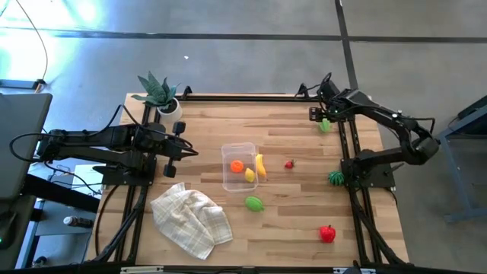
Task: Pick and placing Produce into tupperware
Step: Put the green starfruit into the transparent bin
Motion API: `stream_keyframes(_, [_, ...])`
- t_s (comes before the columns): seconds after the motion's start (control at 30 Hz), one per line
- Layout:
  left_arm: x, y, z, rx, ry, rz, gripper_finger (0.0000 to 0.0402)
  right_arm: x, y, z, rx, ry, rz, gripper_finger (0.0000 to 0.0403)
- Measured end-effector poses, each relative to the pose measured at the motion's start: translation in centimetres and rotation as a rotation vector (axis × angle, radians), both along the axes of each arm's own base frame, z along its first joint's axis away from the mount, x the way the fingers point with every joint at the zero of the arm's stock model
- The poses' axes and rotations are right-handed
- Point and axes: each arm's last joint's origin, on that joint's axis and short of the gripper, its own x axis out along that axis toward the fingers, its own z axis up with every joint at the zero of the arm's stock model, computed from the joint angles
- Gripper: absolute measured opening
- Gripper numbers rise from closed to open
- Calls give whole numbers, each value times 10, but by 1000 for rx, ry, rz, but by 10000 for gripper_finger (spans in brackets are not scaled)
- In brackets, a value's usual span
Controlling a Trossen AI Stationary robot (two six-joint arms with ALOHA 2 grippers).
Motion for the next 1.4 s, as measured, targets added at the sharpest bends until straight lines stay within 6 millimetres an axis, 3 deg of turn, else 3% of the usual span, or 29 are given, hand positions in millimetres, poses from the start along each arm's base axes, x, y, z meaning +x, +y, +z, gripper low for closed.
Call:
stream_keyframes(0.23, [0,0,0,0,0,0,3,-2,2,-14,9,11,-4,271])
stream_keyframes(0.6, [0,0,0,0,0,0,3,-22,13,-62,49,4,-128,316])
stream_keyframes(1.0, [0,0,0,0,0,0,3,-25,0,-67,-45,-87,-207,321])
stream_keyframes(1.4, [0,0,0,0,0,0,3,-21,-13,-94,30,-17,-181,321])
